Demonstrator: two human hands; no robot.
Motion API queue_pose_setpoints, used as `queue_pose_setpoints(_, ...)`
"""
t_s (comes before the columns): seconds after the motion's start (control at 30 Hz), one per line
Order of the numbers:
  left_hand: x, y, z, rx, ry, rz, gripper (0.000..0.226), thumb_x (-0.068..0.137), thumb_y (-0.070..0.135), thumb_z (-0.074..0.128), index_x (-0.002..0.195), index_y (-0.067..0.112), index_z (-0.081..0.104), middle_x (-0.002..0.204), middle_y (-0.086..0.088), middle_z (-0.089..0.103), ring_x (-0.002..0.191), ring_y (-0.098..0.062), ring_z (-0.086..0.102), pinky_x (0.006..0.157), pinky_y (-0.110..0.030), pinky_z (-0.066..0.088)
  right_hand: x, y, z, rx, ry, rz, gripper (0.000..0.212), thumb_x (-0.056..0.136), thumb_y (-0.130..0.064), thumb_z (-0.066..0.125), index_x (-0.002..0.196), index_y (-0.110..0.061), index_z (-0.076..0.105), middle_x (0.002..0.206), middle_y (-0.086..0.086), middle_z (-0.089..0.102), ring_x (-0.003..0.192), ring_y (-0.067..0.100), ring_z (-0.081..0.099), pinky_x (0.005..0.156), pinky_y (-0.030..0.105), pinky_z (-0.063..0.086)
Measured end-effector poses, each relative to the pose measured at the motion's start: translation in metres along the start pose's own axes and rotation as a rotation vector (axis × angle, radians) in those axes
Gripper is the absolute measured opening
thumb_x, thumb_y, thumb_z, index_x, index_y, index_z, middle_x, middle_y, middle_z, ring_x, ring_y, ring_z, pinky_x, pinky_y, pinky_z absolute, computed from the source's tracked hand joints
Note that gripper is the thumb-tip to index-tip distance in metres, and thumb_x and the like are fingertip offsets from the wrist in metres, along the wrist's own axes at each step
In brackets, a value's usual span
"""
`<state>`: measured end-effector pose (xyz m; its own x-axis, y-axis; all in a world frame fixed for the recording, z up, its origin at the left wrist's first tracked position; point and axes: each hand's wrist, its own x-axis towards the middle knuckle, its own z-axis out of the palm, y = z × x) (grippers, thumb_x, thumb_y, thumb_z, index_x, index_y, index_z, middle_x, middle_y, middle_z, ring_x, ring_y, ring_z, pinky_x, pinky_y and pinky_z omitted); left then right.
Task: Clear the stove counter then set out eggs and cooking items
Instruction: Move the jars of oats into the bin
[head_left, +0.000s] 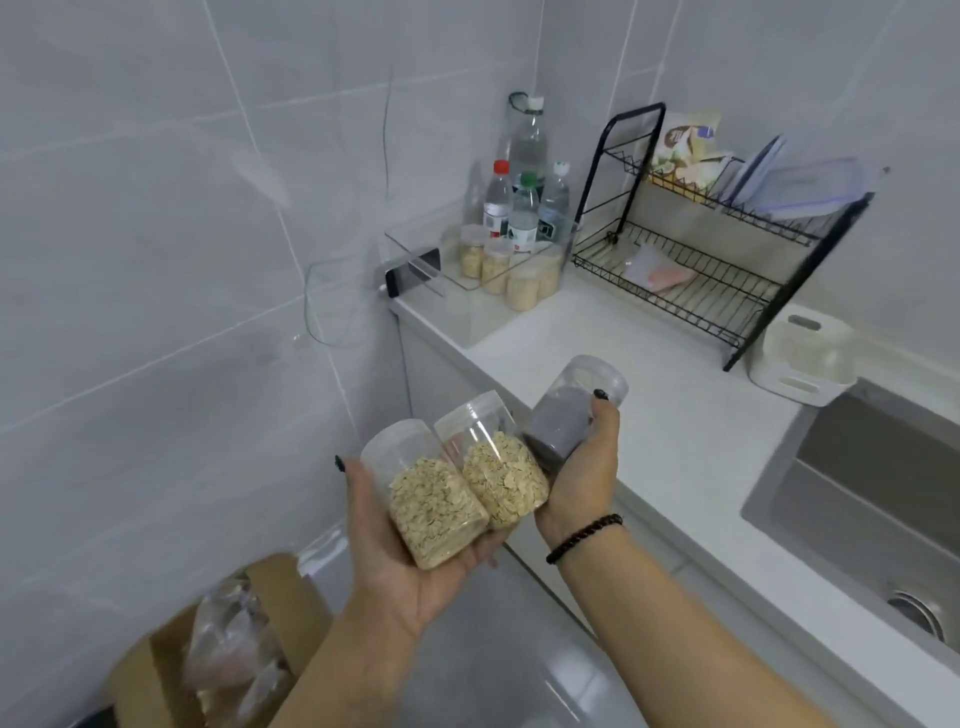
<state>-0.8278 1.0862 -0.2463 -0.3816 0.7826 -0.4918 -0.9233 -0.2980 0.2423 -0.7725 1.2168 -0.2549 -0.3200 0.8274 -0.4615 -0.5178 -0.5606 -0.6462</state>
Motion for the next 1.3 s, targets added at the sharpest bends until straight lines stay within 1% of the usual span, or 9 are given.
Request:
queue_pose_setpoints(0.13, 0.049, 0.028, 0.023, -0.039, 0.036, 0.017, 0.092, 0.074, 0.084, 0.041, 0.115, 0.005, 0.066, 0.109, -0.027, 0.069, 0.090, -0.045, 0.069, 0.072, -0.062, 0.055, 0.046, -0.001, 0.040, 0.043, -0.044, 0.060, 0.036, 0.086, -0.046, 0.058, 0.104, -0.015, 0.062, 0.075, 0.004, 0.062, 0.068, 0.020, 0.061, 0.066, 0.034, 0.050)
queue_pose_setpoints(0.23, 0.096, 0.048, 0.042, -0.042, 0.046, 0.022, 0.095, 0.073, 0.085, 0.040, 0.103, 0.002, 0.075, 0.113, -0.025, 0.068, 0.094, -0.044, 0.069, 0.077, -0.061, 0.054, 0.092, -0.005, 0.070, 0.033, -0.066, 0.053, 0.038, 0.087, -0.046, 0.058, 0.108, -0.014, 0.062, 0.077, 0.004, 0.063, 0.066, 0.018, 0.062, 0.062, 0.031, 0.051)
queue_pose_setpoints(0.53, 0.224, 0.100, 0.118, -0.080, 0.033, 0.032, 0.098, 0.072, 0.087, 0.040, 0.117, 0.003, 0.066, 0.110, -0.022, 0.070, 0.096, -0.048, 0.067, 0.077, -0.064, 0.053, 0.219, -0.048, 0.135, -0.108, -0.141, 0.059, 0.031, 0.092, -0.040, 0.053, 0.113, -0.019, 0.055, 0.096, 0.008, 0.058, 0.080, 0.021, 0.058, 0.067, 0.034, 0.052)
queue_pose_setpoints(0.63, 0.255, 0.113, 0.133, -0.065, 0.021, 0.028, 0.101, 0.069, 0.089, 0.041, 0.113, 0.003, 0.071, 0.112, -0.024, 0.069, 0.098, -0.048, 0.066, 0.079, -0.063, 0.053, 0.247, -0.063, 0.147, -0.132, -0.196, 0.110, 0.041, 0.090, -0.041, 0.053, 0.122, -0.015, 0.051, 0.101, 0.012, 0.056, 0.082, 0.025, 0.058, 0.061, 0.032, 0.054)
queue_pose_setpoints(0.77, 0.293, 0.134, 0.149, 0.008, -0.087, -0.009, 0.096, 0.067, 0.082, 0.053, 0.123, 0.004, 0.064, 0.121, -0.026, 0.064, 0.108, -0.048, 0.062, 0.085, -0.066, 0.050, 0.283, -0.077, 0.159, -0.114, -0.286, 0.159, 0.055, 0.082, -0.050, 0.055, 0.123, -0.012, 0.056, 0.091, 0.011, 0.063, 0.080, 0.025, 0.060, 0.072, 0.038, 0.052)
queue_pose_setpoints(0.87, 0.311, 0.150, 0.155, 0.106, -0.175, 0.006, 0.089, 0.056, 0.062, 0.080, 0.123, 0.006, 0.062, 0.124, -0.025, 0.063, 0.114, -0.047, 0.059, 0.091, -0.066, 0.046, 0.294, -0.083, 0.167, -0.089, -0.358, 0.188, 0.052, 0.074, -0.045, 0.063, 0.114, -0.012, 0.059, 0.084, 0.009, 0.066, 0.077, 0.024, 0.062, 0.071, 0.037, 0.051)
queue_pose_setpoints(1.0, 0.357, 0.180, 0.164, 0.250, -0.240, -0.093, 0.088, 0.040, 0.047, 0.094, 0.114, 0.006, 0.070, 0.119, -0.027, 0.064, 0.110, -0.047, 0.061, 0.080, -0.061, 0.054, 0.327, -0.087, 0.181, -0.090, -0.444, 0.203, 0.085, 0.053, -0.042, 0.087, 0.125, -0.008, 0.059, 0.102, 0.013, 0.064, 0.089, 0.026, 0.061, 0.077, 0.038, 0.049)
queue_pose_setpoints(1.2, 0.416, 0.220, 0.184, 0.397, -0.211, -0.288, 0.104, 0.041, 0.039, 0.095, 0.131, 0.007, 0.053, 0.126, -0.032, 0.059, 0.115, -0.050, 0.057, 0.093, -0.067, 0.044, 0.353, -0.077, 0.199, -0.002, -0.513, 0.262, 0.071, 0.046, -0.037, 0.092, 0.107, -0.009, 0.071, 0.103, 0.014, 0.066, 0.088, 0.027, 0.064, 0.077, 0.038, 0.054)
queue_pose_setpoints(1.3, 0.437, 0.226, 0.189, 0.484, -0.141, -0.385, 0.091, 0.055, 0.045, 0.088, 0.129, 0.006, 0.054, 0.123, -0.029, 0.062, 0.112, -0.048, 0.060, 0.097, -0.066, 0.041, 0.356, -0.071, 0.197, 0.016, -0.528, 0.242, 0.076, 0.049, -0.039, 0.090, 0.115, -0.007, 0.068, 0.112, 0.017, 0.063, 0.096, 0.029, 0.061, 0.082, 0.041, 0.052)
